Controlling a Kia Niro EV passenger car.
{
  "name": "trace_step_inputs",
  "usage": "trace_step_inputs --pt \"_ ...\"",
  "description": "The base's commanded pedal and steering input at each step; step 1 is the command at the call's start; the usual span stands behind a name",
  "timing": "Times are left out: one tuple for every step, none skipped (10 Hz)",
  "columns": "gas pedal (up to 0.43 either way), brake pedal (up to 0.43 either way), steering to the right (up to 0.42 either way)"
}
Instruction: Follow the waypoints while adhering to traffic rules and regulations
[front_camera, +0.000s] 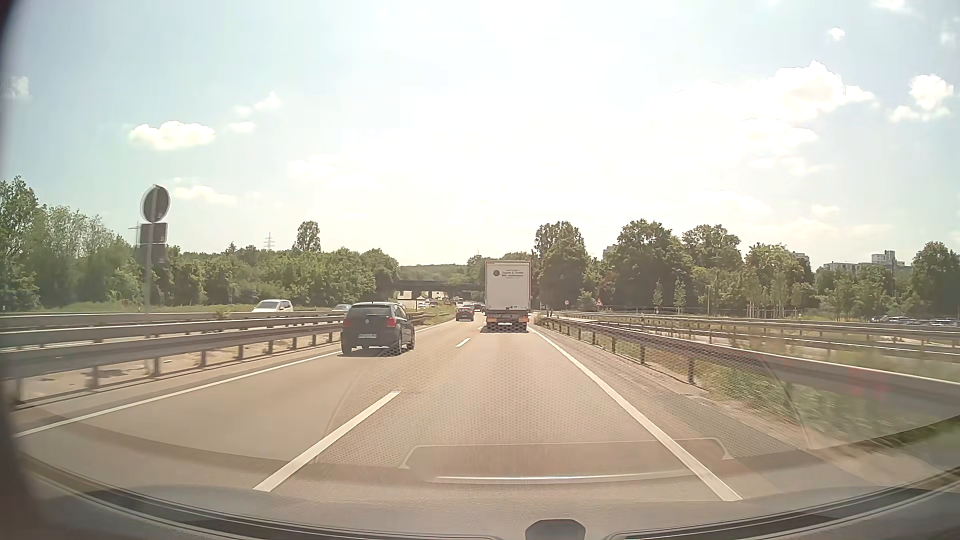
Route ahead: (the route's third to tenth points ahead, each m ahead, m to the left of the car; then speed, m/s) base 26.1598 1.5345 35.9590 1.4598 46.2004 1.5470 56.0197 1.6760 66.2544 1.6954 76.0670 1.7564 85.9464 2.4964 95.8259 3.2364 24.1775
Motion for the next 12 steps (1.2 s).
trace_step_inputs --pt "0.157 0.030 -0.006" --pt "0.157 0.030 -0.006" --pt "0.157 0.030 -0.006" --pt "0.157 0.030 -0.006" --pt "0.157 0.030 -0.006" --pt "0.157 0.030 -0.006" --pt "0.157 0.030 -0.006" --pt "0.157 0.030 -0.006" --pt "0.169 0.030 -0.006" --pt "0.169 0.030 -0.006" --pt "0.169 0.030 -0.006" --pt "0.169 0.030 -0.006"
